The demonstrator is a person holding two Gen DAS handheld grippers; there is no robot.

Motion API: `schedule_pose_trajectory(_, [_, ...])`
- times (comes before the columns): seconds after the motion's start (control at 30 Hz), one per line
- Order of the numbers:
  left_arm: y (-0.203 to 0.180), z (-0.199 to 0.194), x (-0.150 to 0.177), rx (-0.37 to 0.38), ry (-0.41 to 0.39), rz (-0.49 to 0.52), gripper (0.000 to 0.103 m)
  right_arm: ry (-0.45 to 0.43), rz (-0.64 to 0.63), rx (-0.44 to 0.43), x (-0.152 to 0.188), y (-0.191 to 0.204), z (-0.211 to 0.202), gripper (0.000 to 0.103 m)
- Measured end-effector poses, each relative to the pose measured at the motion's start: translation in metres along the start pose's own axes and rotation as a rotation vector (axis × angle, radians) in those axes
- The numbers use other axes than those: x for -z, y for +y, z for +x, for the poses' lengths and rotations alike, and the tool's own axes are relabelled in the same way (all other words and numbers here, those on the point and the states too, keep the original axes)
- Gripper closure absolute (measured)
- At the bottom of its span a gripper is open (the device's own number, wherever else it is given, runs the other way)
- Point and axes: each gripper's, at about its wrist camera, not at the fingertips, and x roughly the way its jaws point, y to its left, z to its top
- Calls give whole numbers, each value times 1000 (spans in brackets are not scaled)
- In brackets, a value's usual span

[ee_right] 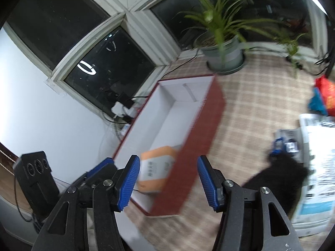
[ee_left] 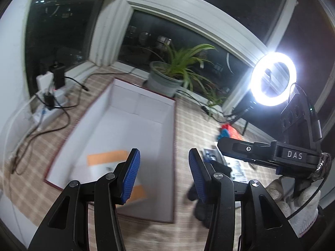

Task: Organize soft objects
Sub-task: 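Open both grippers to release the pack and withdraw from the box, then move both grippers to the white medical mask bag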

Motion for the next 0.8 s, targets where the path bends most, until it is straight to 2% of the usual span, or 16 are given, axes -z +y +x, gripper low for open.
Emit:
schedule_pose_trajectory(0.3, [-62,21,20,81,58,30,54,-60,-75,155,17,-68,-68,42])
schedule_pose_trajectory(0.37, [-76,28,25,100,85,42,50,-70,-69,178,21,-89,-84,35])
schedule_pose_trajectory(0.47, [-99,40,37,121,116,57,48,-83,-36,199,25,-118,-100,33])
schedule_pose_trajectory(0.6, [-127,55,51,145,157,76,40,-96,11,228,29,-157,-116,24])
schedule_pose_trajectory(0.8, [-164,79,70,178,222,97,40,-76,22,294,32,-202,-123,23])
